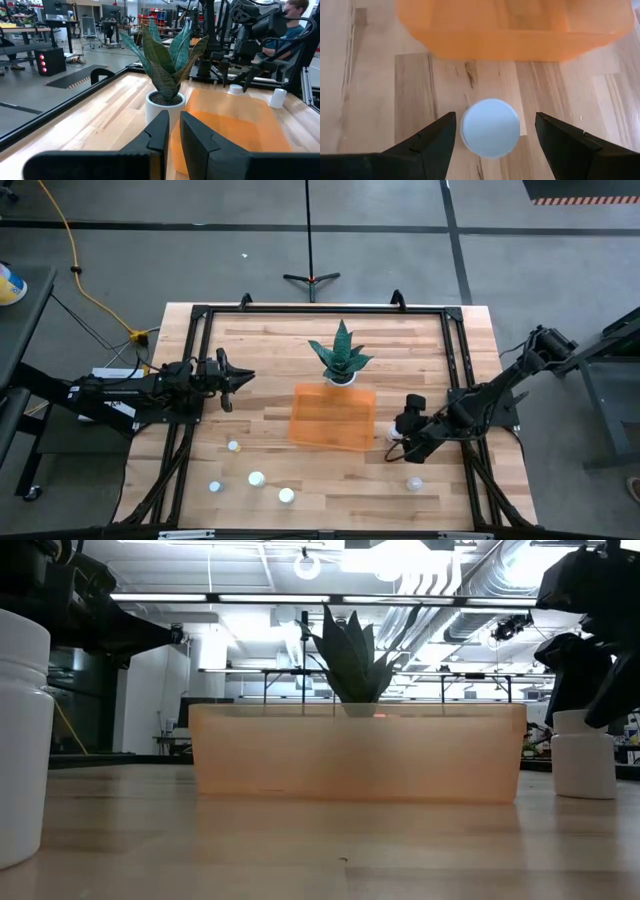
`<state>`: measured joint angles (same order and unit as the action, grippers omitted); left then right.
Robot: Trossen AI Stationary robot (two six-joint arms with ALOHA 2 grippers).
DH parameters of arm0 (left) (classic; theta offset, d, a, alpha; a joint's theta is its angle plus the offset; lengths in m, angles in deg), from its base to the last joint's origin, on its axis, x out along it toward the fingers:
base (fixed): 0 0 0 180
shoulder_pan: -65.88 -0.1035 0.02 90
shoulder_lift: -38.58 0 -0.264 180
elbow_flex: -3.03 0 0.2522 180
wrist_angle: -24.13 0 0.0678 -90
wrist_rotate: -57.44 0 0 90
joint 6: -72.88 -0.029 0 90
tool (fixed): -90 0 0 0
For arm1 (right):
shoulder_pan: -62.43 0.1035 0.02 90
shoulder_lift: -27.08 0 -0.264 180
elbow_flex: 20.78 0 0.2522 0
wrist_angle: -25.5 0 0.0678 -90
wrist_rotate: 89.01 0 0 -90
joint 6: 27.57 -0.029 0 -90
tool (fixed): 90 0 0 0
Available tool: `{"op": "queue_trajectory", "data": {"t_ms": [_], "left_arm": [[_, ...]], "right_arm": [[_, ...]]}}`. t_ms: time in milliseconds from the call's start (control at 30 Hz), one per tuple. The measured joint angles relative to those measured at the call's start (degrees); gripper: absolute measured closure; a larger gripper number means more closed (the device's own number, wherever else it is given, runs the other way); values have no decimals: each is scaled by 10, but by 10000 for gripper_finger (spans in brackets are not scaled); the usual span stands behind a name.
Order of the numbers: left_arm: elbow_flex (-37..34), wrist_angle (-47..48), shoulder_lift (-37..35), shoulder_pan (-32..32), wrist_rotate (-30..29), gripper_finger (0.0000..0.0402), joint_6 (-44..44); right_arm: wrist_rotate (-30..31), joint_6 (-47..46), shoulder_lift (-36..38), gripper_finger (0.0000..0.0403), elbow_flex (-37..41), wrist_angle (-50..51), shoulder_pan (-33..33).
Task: Pick and place pill bottles into a basket
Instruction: Put the top right white pill bottle into the orange bin
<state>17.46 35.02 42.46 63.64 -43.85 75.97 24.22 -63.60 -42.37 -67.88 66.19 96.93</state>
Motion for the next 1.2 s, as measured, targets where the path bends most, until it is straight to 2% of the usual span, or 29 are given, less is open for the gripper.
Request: {"op": "queue_trajectory", "data": {"t_ms": [267, 733, 1200], "left_arm": [[0, 0, 0, 0, 0, 318, 0], [0, 0, 0, 0, 0, 318, 0], [0, 0, 0, 0, 0, 318, 0]], "right_arm": [[-16, 0, -7, 140, 18, -20, 0], [-11, 5, -15, 141, 24, -43, -8], [-18, 4, -15, 192, 24, -45, -8]]}}
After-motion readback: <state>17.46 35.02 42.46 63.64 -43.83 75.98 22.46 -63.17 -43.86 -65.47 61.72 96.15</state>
